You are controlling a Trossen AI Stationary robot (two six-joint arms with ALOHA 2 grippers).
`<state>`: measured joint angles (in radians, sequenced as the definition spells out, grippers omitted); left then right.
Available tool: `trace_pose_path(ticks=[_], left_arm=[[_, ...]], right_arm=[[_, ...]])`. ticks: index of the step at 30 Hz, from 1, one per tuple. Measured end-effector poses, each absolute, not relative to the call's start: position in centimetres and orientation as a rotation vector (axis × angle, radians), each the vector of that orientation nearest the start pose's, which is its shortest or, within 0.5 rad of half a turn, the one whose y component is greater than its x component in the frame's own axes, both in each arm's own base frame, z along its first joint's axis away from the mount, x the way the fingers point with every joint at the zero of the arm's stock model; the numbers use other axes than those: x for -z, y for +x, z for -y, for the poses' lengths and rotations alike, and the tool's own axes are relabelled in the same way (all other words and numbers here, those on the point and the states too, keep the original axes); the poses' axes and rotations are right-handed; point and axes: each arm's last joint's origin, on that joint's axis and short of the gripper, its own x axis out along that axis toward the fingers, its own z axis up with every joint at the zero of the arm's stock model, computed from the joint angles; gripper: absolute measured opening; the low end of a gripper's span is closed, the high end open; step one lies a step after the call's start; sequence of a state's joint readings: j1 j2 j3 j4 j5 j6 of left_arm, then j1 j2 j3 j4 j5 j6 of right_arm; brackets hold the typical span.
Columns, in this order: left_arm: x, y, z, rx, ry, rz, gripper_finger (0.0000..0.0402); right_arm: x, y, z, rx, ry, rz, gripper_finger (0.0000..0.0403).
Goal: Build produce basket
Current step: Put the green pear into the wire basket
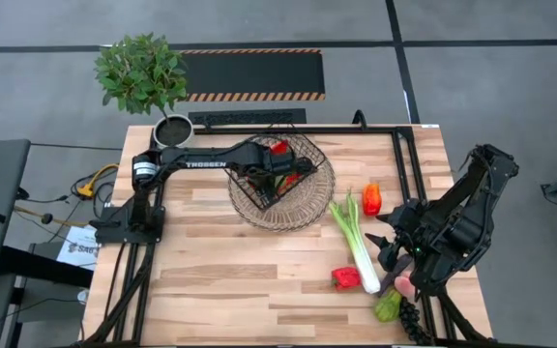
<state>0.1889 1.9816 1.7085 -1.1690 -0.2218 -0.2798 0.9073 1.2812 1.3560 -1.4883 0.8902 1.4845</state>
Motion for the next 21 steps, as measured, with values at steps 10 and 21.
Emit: trace_pose_path(ticks=[10, 21], left_arm=[[-24.15, 38.15, -8.43, -0.423, -0.27, -1.402, 0.0124], [-24.09, 37.83, -8.34, -0.389, -0.257, -1.442, 0.02]], right_arm=[[-34.97, 13.96, -14.21, 0.549, 0.272, -0.629, 0.0291], [-34.97, 13.96, -14.21, 0.546, 0.264, -0.632, 0.0291]])
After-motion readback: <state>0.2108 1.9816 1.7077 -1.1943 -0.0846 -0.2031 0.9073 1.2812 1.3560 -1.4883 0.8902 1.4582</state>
